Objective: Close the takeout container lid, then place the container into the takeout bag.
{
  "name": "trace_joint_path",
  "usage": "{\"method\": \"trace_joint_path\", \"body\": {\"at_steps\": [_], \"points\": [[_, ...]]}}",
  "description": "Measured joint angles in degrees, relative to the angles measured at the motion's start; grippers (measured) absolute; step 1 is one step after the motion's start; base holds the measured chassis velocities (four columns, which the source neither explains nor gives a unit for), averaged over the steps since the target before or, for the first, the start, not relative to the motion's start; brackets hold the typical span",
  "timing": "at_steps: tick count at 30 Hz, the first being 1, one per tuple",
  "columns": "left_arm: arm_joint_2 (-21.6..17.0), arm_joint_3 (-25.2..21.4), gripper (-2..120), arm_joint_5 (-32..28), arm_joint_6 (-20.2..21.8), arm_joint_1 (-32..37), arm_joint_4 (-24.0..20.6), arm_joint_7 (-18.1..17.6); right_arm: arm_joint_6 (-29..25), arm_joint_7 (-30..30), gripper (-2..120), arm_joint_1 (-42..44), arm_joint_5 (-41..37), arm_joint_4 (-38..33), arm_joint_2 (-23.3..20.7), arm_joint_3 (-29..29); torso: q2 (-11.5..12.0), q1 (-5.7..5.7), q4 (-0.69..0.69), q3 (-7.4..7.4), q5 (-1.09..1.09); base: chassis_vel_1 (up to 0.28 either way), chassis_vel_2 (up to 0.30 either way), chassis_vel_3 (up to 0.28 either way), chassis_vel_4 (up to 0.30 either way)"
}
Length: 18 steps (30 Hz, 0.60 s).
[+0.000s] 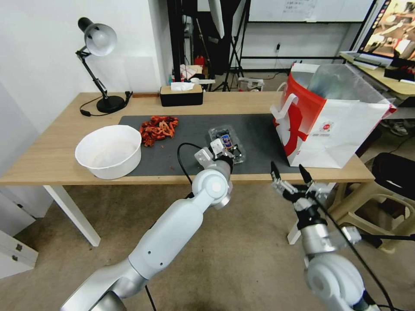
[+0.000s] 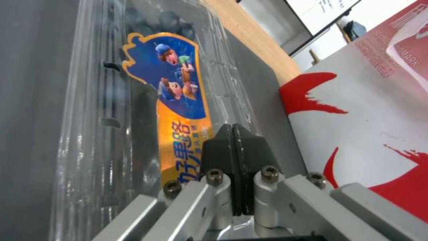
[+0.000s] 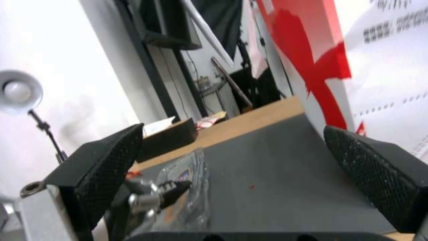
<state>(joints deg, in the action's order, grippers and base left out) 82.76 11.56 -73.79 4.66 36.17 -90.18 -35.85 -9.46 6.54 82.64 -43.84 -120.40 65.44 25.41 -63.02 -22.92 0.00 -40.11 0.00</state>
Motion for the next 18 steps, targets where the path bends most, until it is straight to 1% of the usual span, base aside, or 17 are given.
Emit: {"method": "trace_joint_path", "body": {"at_steps": [1,2,3,5,6,8,9,12,13,16,17,18], "points": [[-0.01,-0.01,0,-0.01,0.0,0.0,0.0,0.0,0.36,0.23,100,-0.37,-0.71,0.02,-0.1,-0.09,0.0,0.0,0.0,0.0,0.0,0.0,0.0,0.0,0.0],[-0.1,-0.05,0,-0.05,0.01,0.0,0.0,0.03,2.22,1.61,100,-2.64,-4.84,0.55,-0.72,-0.71,0.0,0.0,0.0,0.0,-0.01,0.0,0.0,0.0,0.0],[-0.1,-0.05,0,-0.05,0.01,0.0,0.0,0.03,2.22,1.61,100,-2.64,-4.84,0.55,-0.72,-0.71,0.0,0.0,0.0,0.0,-0.01,0.0,0.0,0.0,0.0],[-0.37,-0.07,0,-0.12,0.06,-0.03,-0.05,0.11,4.79,3.04,100,-7.05,-11.07,2.17,-1.79,-1.96,0.0,0.0,0.0,0.0,0.0,0.0,0.0,0.0,0.0],[-0.37,-0.07,0,-0.12,0.06,-0.03,-0.05,0.11,4.79,3.04,100,-7.05,-11.07,2.17,-1.79,-1.96,0.0,0.0,0.0,0.0,0.0,0.0,0.0,0.0,0.0],[-0.63,-0.06,0,-0.23,0.08,-0.05,-0.19,0.19,7.04,4.06,100,-11.35,-15.84,3.91,-2.63,-3.06,0.0,0.0,0.0,0.0,0.0,0.0,0.0,0.0,0.0],[-0.63,-0.06,0,-0.23,0.08,-0.05,-0.19,0.19,7.04,4.06,100,-11.35,-15.84,3.91,-2.63,-3.06,0.0,0.0,0.0,0.0,0.0,0.0,0.0,0.0,0.0],[-0.94,0.0,0,-0.43,0.09,-0.05,-0.28,0.29,11.09,5.58,100,-18.54,-22.41,7.27,-3.64,-5.04,0.0,0.0,0.01,0.0,0.0,0.0,0.0,0.0,0.0],[-0.94,0.0,0,-0.43,0.09,-0.05,-0.28,0.29,11.09,5.58,100,-18.54,-22.41,7.27,-3.64,-5.04,0.0,0.0,0.01,0.0,0.0,0.0,0.0,0.0,0.0],[-1.06,0.14,0,-0.63,0.2,-0.05,-0.3,0.47,16.54,7.68,100,-24.39,-25.85,10.47,-4.01,-7.06,0.0,0.0,0.0,-0.01,-0.01,0.0,0.0,0.0,0.0],[-1.06,0.14,0,-0.63,0.2,-0.05,-0.3,0.47,16.54,7.68,100,-24.39,-25.85,10.47,-4.01,-7.06,0.0,0.0,0.0,-0.01,-0.01,0.0,0.0,0.0,0.0],[-1.02,0.13,0,-0.62,0.26,-0.01,-0.3,0.55,18.81,9.01,100,-26.27,-26.26,11.43,-3.98,-8.13,0.0,0.0,0.0,0.0,-0.01,0.0,0.0,0.0,0.0]]}}
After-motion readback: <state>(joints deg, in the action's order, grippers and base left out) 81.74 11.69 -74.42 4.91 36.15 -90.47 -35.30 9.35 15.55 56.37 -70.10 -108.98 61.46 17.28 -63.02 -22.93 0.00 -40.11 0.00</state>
